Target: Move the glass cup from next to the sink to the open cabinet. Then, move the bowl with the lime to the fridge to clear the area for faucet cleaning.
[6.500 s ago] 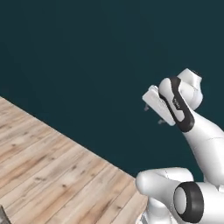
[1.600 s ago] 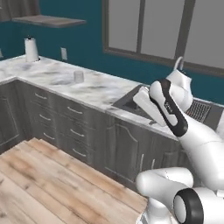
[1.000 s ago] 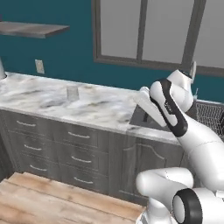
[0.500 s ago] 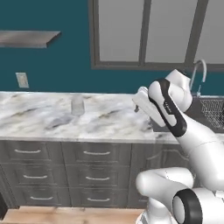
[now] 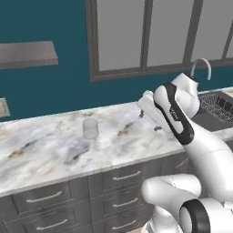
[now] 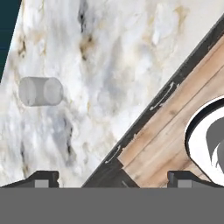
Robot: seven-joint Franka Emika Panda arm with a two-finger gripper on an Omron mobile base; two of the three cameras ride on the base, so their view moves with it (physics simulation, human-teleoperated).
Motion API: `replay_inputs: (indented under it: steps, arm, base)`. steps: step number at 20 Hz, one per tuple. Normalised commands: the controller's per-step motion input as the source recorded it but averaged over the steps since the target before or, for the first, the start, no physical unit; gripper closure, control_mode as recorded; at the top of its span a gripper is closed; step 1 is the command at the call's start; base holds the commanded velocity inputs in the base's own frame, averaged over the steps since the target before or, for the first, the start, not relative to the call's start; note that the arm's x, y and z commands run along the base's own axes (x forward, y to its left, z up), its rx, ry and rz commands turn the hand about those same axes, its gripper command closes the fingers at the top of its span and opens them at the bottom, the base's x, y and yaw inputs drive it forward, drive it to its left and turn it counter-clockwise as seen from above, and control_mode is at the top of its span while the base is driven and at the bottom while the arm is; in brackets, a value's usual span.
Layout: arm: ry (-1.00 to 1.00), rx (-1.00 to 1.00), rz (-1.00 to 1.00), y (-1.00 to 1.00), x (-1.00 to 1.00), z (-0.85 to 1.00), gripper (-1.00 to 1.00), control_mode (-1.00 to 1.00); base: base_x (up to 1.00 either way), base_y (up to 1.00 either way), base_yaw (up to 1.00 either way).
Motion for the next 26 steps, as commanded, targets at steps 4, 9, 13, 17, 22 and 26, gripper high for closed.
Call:
replay_inputs:
  steps: [4, 9, 13, 17, 22, 26]
  arm:
    - [0.0, 0.0, 0.0, 0.0, 0.0, 0.0, -1.0, 1.0]
    - [0.0, 0.0, 0.0, 0.0, 0.0, 0.0, -1.0, 1.0]
    - [0.0, 0.0, 0.0, 0.0, 0.0, 0.0, -1.0, 1.0]
    - [-0.02, 0.0, 0.0, -0.03, 0.17, -0.08, -1.0, -1.0]
    - [0.06, 0.02, 0.02, -0.2, 0.95, -0.53, -1.0, -1.0]
    - [0.27, 0.14, 0.01, -0.13, 1.0, -0.86, -1.0, -1.0]
  base:
    - [0.47, 0.43, -0.19]
    - [0.0, 0.49, 0.12]
    - [-0.23, 0.41, 0.21]
    - [0.13, 0.06, 0.09]
    - [0.0, 0.0, 0.0]
    - [0.0, 0.0, 0.0]
